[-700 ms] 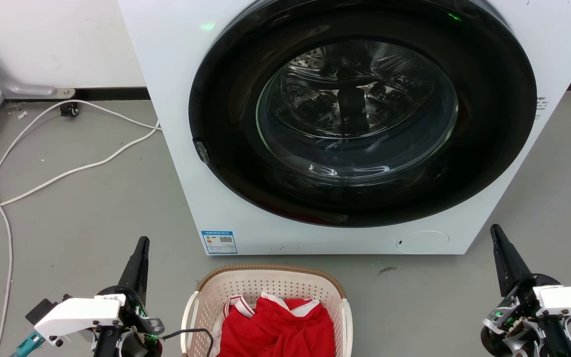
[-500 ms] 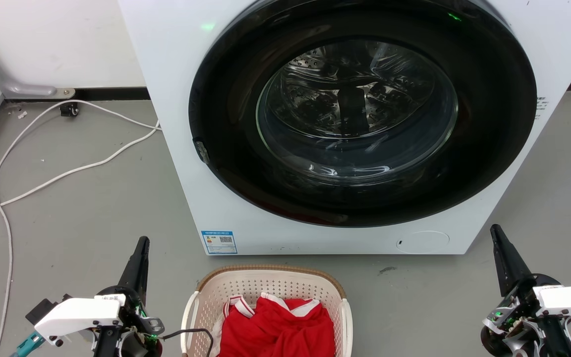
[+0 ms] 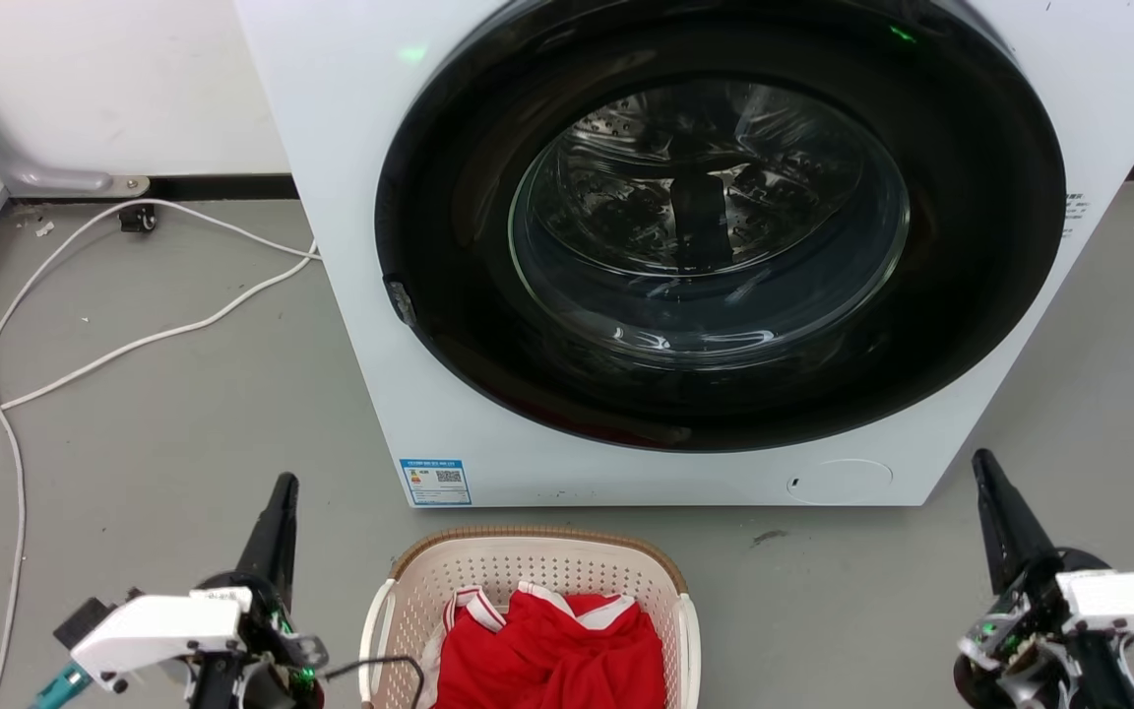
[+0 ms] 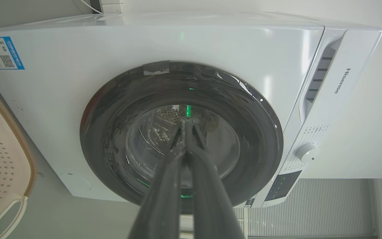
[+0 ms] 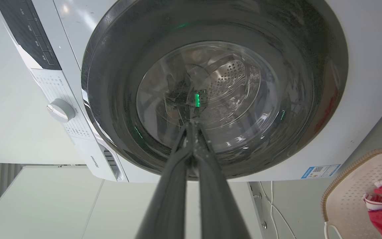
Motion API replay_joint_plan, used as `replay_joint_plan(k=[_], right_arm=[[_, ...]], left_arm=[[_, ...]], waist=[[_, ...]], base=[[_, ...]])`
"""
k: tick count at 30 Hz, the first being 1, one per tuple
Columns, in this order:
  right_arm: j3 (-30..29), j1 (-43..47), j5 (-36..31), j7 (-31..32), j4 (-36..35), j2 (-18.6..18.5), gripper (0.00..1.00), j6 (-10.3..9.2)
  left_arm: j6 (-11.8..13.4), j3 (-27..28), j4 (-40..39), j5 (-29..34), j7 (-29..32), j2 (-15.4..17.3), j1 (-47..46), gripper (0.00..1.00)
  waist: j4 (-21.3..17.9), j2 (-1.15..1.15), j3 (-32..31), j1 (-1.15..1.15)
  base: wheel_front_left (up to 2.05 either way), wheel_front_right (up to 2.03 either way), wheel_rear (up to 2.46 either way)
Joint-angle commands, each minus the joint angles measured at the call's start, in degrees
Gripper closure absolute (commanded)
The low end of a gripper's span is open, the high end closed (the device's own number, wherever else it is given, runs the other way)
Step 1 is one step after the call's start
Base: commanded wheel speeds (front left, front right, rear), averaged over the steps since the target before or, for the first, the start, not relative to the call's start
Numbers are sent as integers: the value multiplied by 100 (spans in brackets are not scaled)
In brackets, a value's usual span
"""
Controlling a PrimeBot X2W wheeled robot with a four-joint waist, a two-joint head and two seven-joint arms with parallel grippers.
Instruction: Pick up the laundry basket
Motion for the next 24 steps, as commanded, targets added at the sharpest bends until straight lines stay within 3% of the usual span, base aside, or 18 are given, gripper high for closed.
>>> replay_joint_plan(k=[1,10,24], right_arm=[[1,8,-3,-6,15,1,0,0],[15,84,-326,-210,134,10,0,-1],[122,134,-2436,-581,-378,5,0,-1]], left_arm=[[1,-3,11,0,-4,-3,6,0],[5,-76,33,338,-211,-18,58,0],[145,-106,-285,2011,-581,-11,18,0]], waist=[[0,0,0,0],[1,0,11,0],[-1,0,41,0]], base=[[0,0,0],[0,0,0],[0,0,0]])
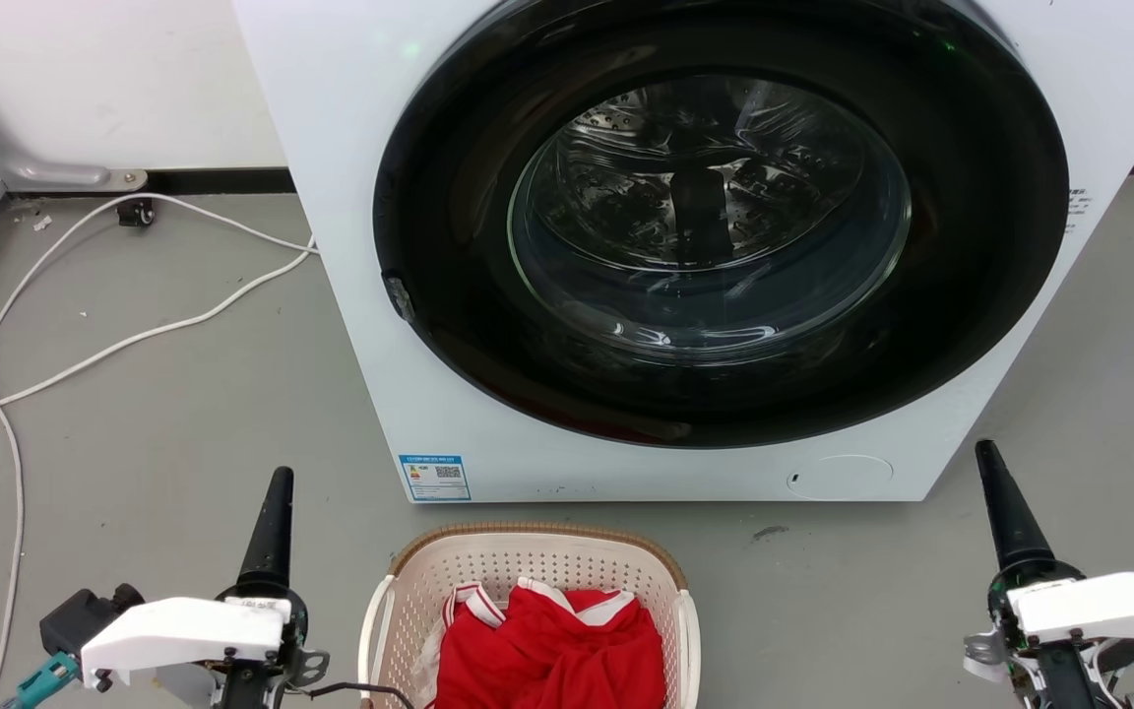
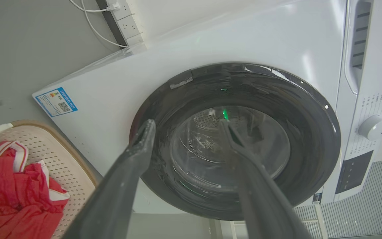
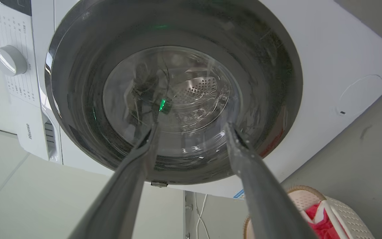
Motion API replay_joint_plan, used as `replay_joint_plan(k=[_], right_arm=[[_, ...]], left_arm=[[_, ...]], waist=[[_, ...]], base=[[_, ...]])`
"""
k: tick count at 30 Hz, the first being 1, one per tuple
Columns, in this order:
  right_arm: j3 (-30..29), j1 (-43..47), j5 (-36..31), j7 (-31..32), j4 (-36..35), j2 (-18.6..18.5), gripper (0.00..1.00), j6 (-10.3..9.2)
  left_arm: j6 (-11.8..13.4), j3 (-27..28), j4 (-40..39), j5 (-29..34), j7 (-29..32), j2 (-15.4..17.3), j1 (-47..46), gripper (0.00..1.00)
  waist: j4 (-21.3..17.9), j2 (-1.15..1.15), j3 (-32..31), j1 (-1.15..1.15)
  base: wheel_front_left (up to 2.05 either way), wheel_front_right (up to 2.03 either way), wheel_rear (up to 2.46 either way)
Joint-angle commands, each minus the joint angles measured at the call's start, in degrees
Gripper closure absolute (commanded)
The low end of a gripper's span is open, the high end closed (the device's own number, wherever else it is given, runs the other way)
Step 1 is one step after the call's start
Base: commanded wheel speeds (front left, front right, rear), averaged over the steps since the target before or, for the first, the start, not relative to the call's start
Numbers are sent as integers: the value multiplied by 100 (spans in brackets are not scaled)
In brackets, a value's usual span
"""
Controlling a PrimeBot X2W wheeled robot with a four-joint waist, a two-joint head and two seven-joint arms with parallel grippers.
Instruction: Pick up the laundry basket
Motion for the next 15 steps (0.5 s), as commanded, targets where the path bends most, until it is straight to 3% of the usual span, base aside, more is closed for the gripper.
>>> replay_joint_plan(k=[1,15], right_arm=[[30,-71,-330,-60,-174,-13,0,1],[187,84,-2174,-378,-315,-18,0,1]], left_arm=[[20,-41,-150,281,-63,26,-163,0],[185,-291,-345,1849,-377,32,-64,0]], waist=[[0,0,2,0],[13,0,0,0]], base=[[0,0,0],[0,0,0]])
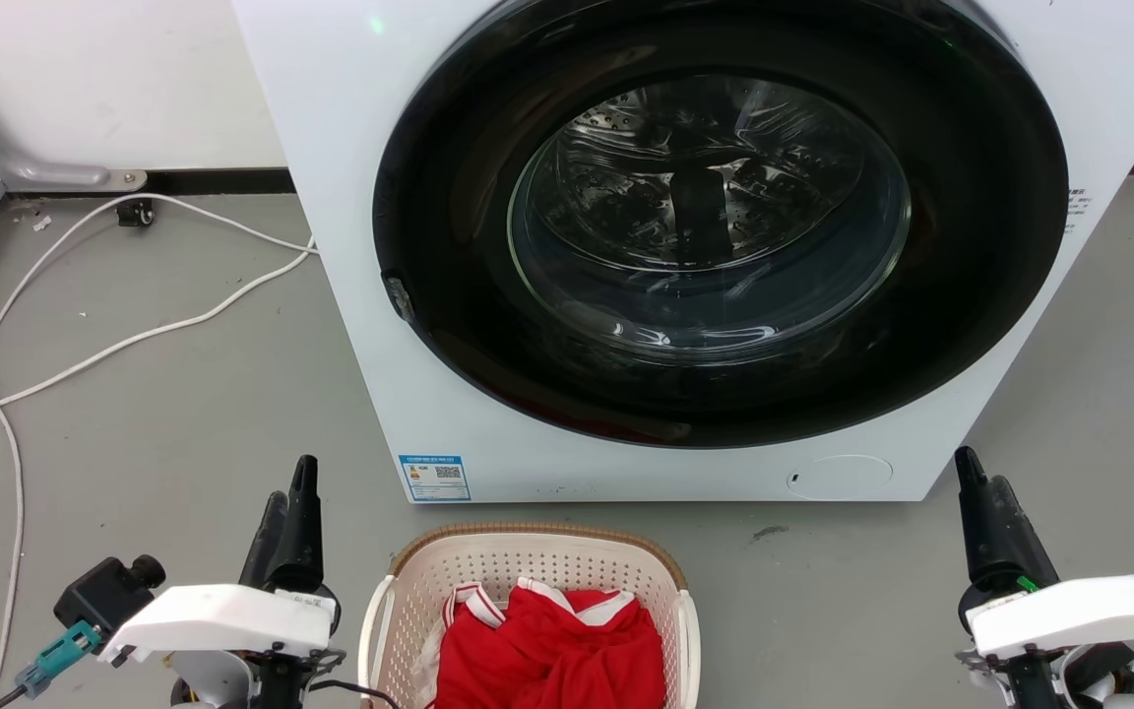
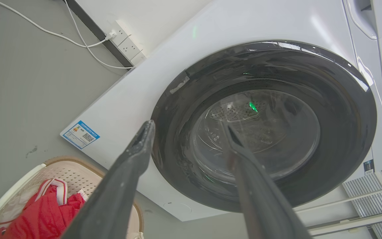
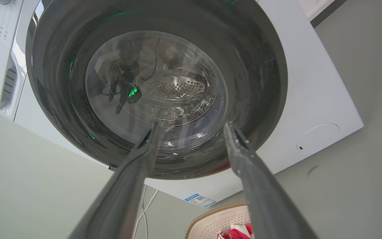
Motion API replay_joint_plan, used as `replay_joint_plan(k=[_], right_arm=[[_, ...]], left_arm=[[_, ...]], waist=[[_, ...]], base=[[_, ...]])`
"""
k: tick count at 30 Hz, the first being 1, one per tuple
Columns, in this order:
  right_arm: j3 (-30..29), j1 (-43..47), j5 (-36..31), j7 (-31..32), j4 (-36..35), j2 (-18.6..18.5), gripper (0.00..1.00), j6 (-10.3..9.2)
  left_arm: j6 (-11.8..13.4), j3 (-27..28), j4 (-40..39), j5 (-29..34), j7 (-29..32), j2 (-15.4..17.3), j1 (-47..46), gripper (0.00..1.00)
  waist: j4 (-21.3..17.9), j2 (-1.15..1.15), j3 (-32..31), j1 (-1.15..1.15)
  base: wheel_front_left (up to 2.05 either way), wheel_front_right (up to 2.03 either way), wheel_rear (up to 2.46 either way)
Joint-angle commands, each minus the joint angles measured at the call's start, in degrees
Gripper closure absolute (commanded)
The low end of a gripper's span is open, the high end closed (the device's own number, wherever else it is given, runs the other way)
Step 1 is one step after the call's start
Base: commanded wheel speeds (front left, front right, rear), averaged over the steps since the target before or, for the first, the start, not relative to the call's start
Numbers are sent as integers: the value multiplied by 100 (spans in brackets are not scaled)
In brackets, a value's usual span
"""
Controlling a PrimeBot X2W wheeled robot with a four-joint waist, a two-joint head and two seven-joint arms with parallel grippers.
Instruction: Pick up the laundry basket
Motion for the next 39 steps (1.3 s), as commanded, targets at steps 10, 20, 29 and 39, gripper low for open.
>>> replay_joint_plan(k=[10,20,29,39], right_arm=[[81,24,-1107,-252,-178,-23,0,2],[112,76,-1900,-431,-216,-26,0,2],[99,110,-2507,-570,-212,-28,0,1],[62,158,-3302,-717,-192,-31,0,1]], left_arm=[[23,-53,-192,977,-237,30,-9,0],[36,-76,-259,1761,-418,34,43,0],[93,-106,-218,2358,-550,36,84,0],[227,-146,-163,3048,-702,38,119,0]], waist=[[-7,0,1,0],[-7,0,6,0],[-1,0,15,0],[1,0,19,0]], base=[[0,0,0],[0,0,0],[0,0,0],[0,0,0]])
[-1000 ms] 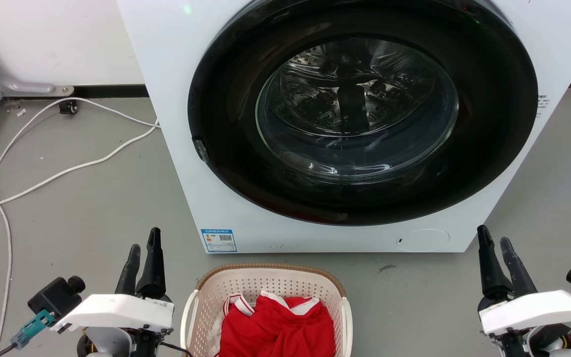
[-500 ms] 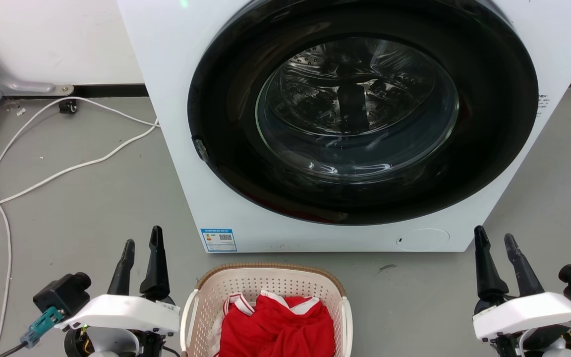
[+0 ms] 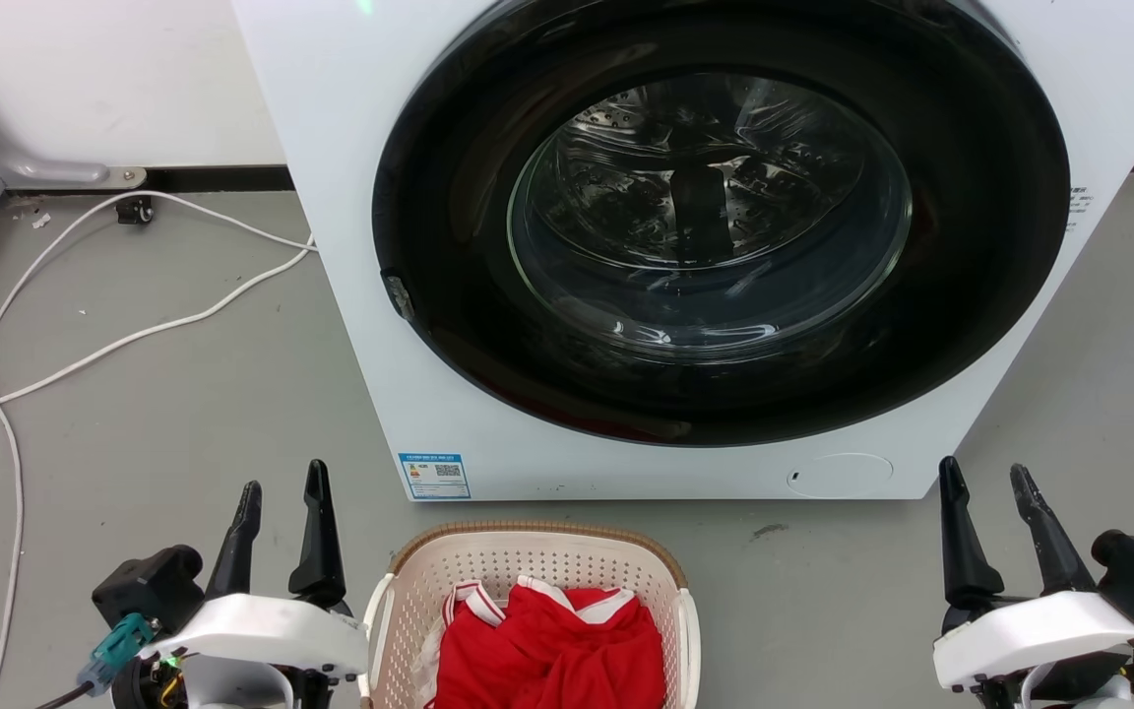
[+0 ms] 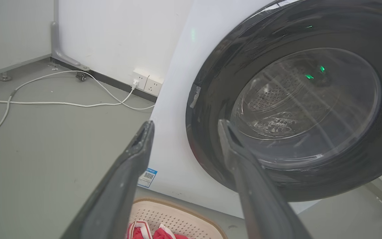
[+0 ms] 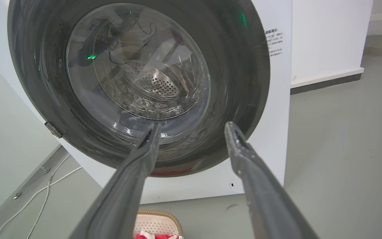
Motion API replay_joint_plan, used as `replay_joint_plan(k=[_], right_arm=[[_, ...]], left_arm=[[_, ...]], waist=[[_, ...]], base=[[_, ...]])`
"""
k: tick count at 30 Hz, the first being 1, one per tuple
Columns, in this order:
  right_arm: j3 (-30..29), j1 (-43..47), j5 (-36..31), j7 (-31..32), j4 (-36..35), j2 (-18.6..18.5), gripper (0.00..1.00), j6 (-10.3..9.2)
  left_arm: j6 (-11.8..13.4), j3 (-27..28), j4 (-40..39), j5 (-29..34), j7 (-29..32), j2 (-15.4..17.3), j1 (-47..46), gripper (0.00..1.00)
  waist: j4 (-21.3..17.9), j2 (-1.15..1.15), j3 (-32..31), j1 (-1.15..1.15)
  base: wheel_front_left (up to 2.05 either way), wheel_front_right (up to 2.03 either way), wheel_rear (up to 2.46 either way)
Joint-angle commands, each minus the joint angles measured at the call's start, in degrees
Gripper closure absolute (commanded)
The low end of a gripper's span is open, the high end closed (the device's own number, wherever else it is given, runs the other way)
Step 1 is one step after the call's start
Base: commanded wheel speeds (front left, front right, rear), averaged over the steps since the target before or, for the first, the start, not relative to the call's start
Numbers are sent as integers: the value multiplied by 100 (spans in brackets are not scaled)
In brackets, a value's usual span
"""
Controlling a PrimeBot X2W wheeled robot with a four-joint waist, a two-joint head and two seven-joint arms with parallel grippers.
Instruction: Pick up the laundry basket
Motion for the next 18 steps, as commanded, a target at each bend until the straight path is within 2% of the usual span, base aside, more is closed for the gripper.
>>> replay_joint_plan(k=[1,18], right_arm=[[-8,11,-156,-53,-61,-28,0,0],[-10,65,-1107,-280,-75,-32,0,0]], left_arm=[[37,-13,-46,143,-61,23,-5,0],[58,-46,-123,1086,-282,26,79,0]], waist=[[3,0,1,0],[4,0,4,0]], base=[[0,0,0],[0,0,0]])
